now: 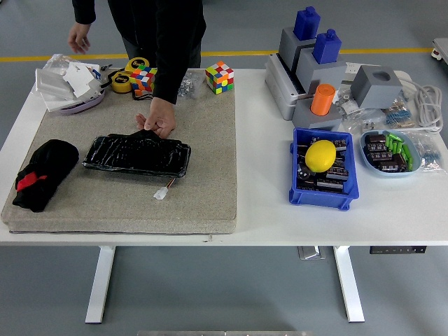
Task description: Pick the rag up,wipe the panel,place it on the desk
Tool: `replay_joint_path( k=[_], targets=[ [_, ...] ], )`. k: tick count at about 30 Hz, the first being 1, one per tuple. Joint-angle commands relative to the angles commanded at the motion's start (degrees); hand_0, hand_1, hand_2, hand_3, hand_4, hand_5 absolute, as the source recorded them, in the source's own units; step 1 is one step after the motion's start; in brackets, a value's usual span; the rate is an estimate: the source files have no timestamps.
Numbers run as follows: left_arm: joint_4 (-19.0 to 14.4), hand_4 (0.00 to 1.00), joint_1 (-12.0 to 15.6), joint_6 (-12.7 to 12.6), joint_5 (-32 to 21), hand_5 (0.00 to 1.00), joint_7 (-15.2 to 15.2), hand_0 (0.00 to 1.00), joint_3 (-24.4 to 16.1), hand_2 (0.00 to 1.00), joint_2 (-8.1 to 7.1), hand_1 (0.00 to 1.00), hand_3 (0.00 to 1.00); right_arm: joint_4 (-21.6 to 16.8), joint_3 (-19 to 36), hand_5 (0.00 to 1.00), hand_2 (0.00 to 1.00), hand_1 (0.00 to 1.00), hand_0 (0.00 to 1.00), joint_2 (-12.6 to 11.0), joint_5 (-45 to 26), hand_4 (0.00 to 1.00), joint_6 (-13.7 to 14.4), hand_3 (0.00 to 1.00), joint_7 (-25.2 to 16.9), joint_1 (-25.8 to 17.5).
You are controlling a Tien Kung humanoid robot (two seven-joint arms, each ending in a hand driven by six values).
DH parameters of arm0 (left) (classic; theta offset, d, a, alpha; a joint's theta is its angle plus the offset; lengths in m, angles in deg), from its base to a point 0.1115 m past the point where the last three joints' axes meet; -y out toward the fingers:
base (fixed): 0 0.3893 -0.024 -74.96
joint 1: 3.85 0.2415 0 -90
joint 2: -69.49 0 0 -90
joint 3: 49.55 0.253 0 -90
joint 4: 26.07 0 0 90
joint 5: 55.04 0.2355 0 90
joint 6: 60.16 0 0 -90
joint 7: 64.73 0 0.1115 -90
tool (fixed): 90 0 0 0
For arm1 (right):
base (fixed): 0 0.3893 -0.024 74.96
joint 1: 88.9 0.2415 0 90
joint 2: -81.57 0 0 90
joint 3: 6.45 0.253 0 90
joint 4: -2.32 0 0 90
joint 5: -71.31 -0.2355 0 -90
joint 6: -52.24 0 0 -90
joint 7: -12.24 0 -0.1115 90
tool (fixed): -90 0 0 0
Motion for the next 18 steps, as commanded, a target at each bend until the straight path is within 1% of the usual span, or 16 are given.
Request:
replay_joint_path(
  k=[2, 5, 6, 7, 10, 12, 13, 15, 17, 18],
  targets=[
    [-0.53, 0.972, -0.55, 0.21, 0.83, 0.615, -0.05, 0.386, 1.42, 0.671, -0.88, 0.606, 0.759, 0.01, -0.18, 0.582, 0.671, 0.61, 0.713, 0.2, -0.08, 0.998, -0.04, 0.606, -0.07, 0.02],
    [-1.61, 0.972, -2.27, 0.69, 1.4, 0.612, -0.27, 0.387, 4.36, 0.668, -2.85, 0.608, 0.759, 0.04, -0.32, 0.582, 0.672, 0.614, 0.713, 0.66, -0.07, 0.998, -0.14, 0.606, -0.13, -0.07],
    [-2.2, 0.972, -3.7, 1.07, 1.44, 0.612, -0.65, 0.387, 6.19, 0.668, -3.91, 0.608, 0.759, 0.01, -0.42, 0.582, 0.672, 0.614, 0.713, 0.76, -0.02, 0.998, -0.18, 0.606, -0.08, -0.07],
    [-2.52, 0.972, -4.89, 1.25, 1.27, 0.612, -0.79, 0.387, 7.78, 0.668, -4.62, 0.608, 0.759, 0.0, -0.5, 0.582, 0.672, 0.614, 0.713, 0.77, -0.07, 0.998, -0.2, 0.606, -0.05, -0.09],
    [-3.55, 0.972, -8.39, 1.95, 1.38, 0.612, -1.41, 0.387, 12.39, 0.668, -6.27, 0.608, 0.759, -0.01, -0.79, 0.582, 0.672, 0.614, 0.713, 0.78, -0.12, 0.998, -0.24, 0.606, 0.07, -0.18],
    [-4.32, 0.973, -10.3, 2.59, 1.92, 0.607, -1.98, 0.387, 14.77, 0.668, -7.3, 0.608, 0.759, -0.03, -1.13, 0.582, 0.672, 0.614, 0.714, 1.0, -0.27, 0.998, -0.32, 0.605, 0.02, -0.22],
    [-4.63, 0.973, -10.82, 2.81, 2.28, 0.607, -2.17, 0.387, 15.53, 0.668, -7.61, 0.608, 0.759, -0.03, -1.26, 0.582, 0.672, 0.614, 0.714, 1.07, -0.3, 0.998, -0.36, 0.605, 0.02, -0.21],
    [-5.4, 0.973, -12.95, 3.15, 2.91, 0.607, -2.4, 0.387, 18.13, 0.668, -8.38, 0.608, 0.759, 0.01, -1.76, 0.582, 0.672, 0.614, 0.714, 1.32, -0.51, 0.998, -0.52, 0.605, -0.06, -0.26],
    [-6.81, 0.974, -15.32, 3.0, 5.8, 0.603, -2.08, 0.387, 20.72, 0.67, -9.32, 0.608, 0.76, 0.03, -2.53, 0.582, 0.672, 0.614, 0.713, 1.6, -0.72, 0.998, -0.8, 0.605, -0.09, -0.26],
    [-6.85, 0.974, -15.82, 2.86, 5.87, 0.603, -1.97, 0.387, 21.28, 0.67, -9.6, 0.608, 0.76, 0.01, -2.68, 0.582, 0.672, 0.614, 0.713, 1.7, -0.85, 0.998, -0.88, 0.605, -0.15, -0.33]
  ],
)
